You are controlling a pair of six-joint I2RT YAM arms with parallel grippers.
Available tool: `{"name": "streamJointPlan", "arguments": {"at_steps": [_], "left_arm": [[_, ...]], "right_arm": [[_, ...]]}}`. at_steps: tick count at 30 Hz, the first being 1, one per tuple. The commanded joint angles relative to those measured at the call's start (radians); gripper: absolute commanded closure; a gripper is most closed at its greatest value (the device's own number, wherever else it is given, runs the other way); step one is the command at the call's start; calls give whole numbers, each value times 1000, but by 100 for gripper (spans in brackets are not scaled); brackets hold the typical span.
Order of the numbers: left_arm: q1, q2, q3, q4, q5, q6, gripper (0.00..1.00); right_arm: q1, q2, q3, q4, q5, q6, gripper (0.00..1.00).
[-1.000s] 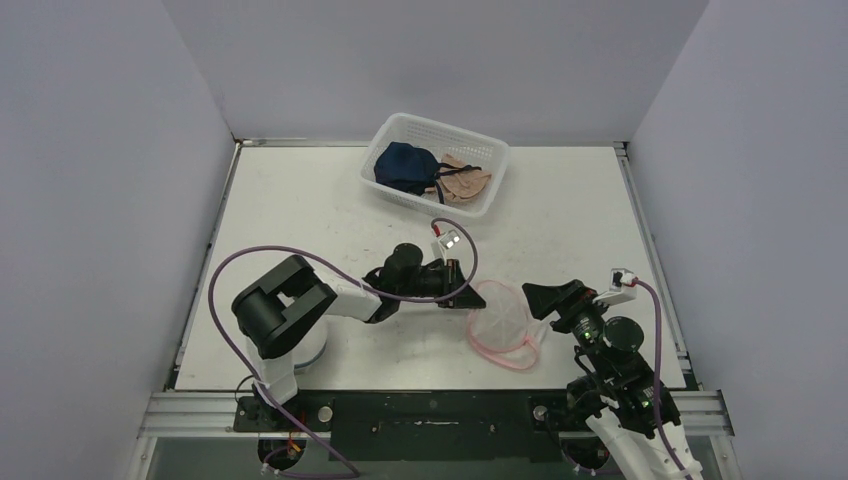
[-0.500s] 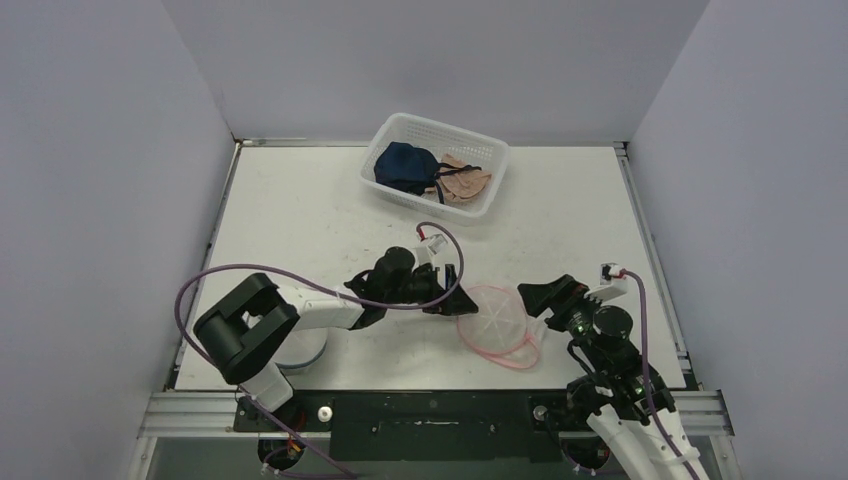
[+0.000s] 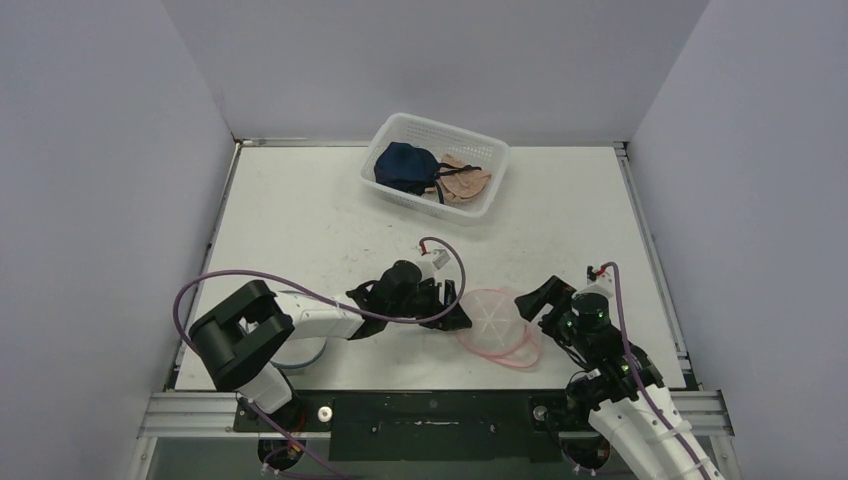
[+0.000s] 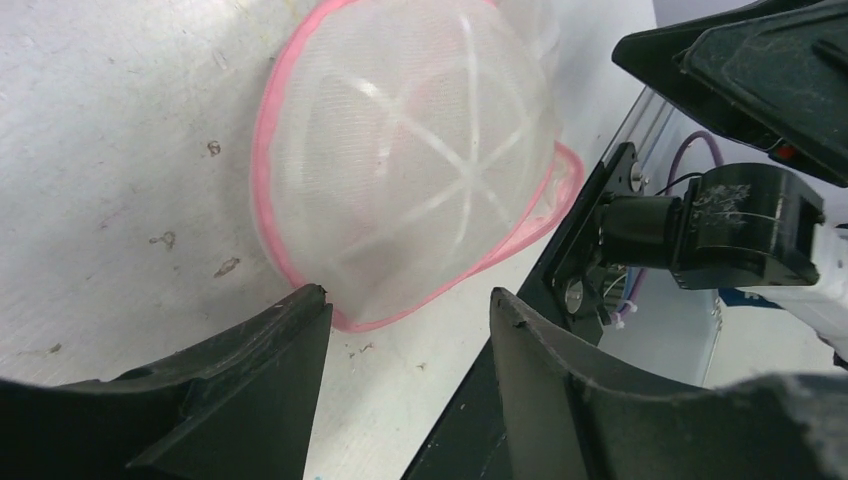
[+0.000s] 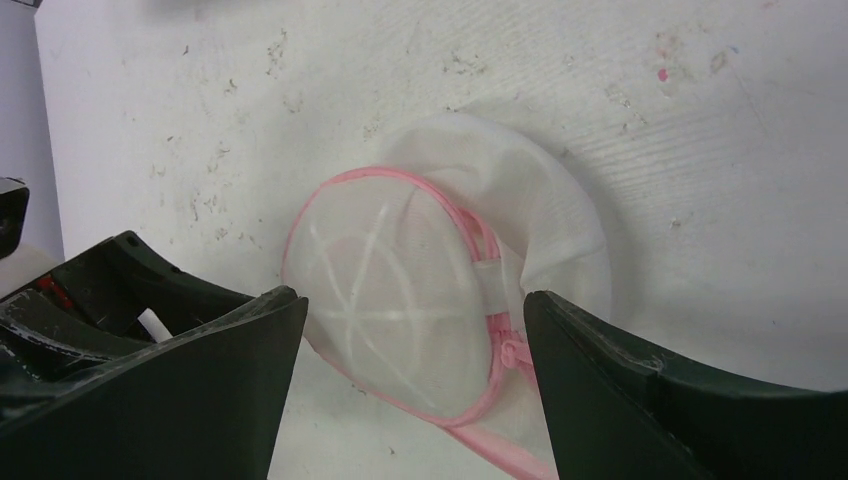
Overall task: Unzip the laundry bag and remove the bra
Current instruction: Close the laundry bag at the center of the board.
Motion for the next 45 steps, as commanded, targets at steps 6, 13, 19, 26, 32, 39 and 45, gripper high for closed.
{"name": "streamJointPlan", "arguments": {"at_steps": [6,13,19,26,32,39,45], "left_arm": [[-32,11,1,62,-35,17,46],[-87,52,-9,162,-1,-21,60],[-118,68,-10,231,12,-52,68],[-138,60,-12,238,7,-62,74],[-130,-106,-96,132,-140,-69,51],[-121,-368,-199,-129,-378,-151,26],[-113,-487,-280,-165,-456,-227,22]], "right_arm": [[-6,-28,-65,-64,20,109,16],[-5,-17,-167,72,-112,173,28],[-2,-51,-232,194,-164,279,38],[8,-125,-253,207,-115,322,55],[9,-121,-217,158,-77,267,36],[12,-12,-61,71,-3,76,25],[31,143,8,112,-45,-41,32]]}}
